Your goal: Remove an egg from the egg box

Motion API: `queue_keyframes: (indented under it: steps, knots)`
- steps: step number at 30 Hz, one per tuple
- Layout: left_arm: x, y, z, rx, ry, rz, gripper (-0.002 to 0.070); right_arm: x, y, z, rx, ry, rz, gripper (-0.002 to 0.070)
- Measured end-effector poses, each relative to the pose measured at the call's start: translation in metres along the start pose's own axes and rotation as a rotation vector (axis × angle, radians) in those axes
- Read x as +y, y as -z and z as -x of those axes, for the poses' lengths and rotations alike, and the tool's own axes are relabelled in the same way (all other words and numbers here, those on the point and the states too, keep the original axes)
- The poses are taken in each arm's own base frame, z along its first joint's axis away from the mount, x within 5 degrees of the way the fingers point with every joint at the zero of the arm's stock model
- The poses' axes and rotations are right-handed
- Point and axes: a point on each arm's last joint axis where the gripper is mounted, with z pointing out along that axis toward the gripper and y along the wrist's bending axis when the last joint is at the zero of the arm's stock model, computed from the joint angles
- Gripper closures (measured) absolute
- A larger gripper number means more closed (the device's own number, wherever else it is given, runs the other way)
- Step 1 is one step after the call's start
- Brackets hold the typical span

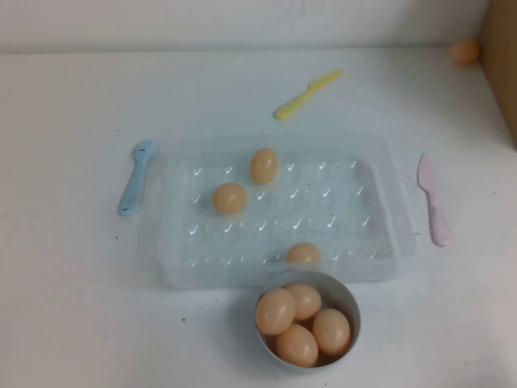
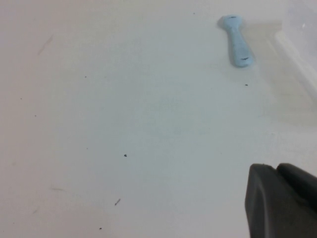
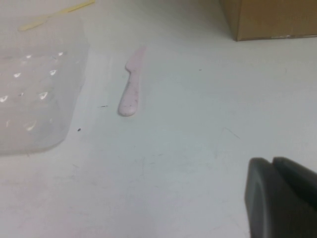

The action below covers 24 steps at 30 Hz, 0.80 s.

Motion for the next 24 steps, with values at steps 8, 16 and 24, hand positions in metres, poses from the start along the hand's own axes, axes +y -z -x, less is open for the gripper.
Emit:
queue_keyframes:
  steps: [8, 16, 24]
  knots:
    - [0.0, 0.0, 0.0, 0.0, 0.0, 0.0, 0.0678, 0.002, 0.0, 0.0, -0.002, -0.057, 0.022, 0.0694]
    - [0.0, 0.0, 0.0, 0.0, 0.0, 0.0, 0.0678, 0.02, 0.003, 0.01, -0.028, -0.683, 0.256, 0.0694]
    - [0.0, 0.0, 0.0, 0.0, 0.0, 0.0, 0.0678, 0.021, 0.005, 0.02, -0.12, -0.808, 0.309, 0.0694]
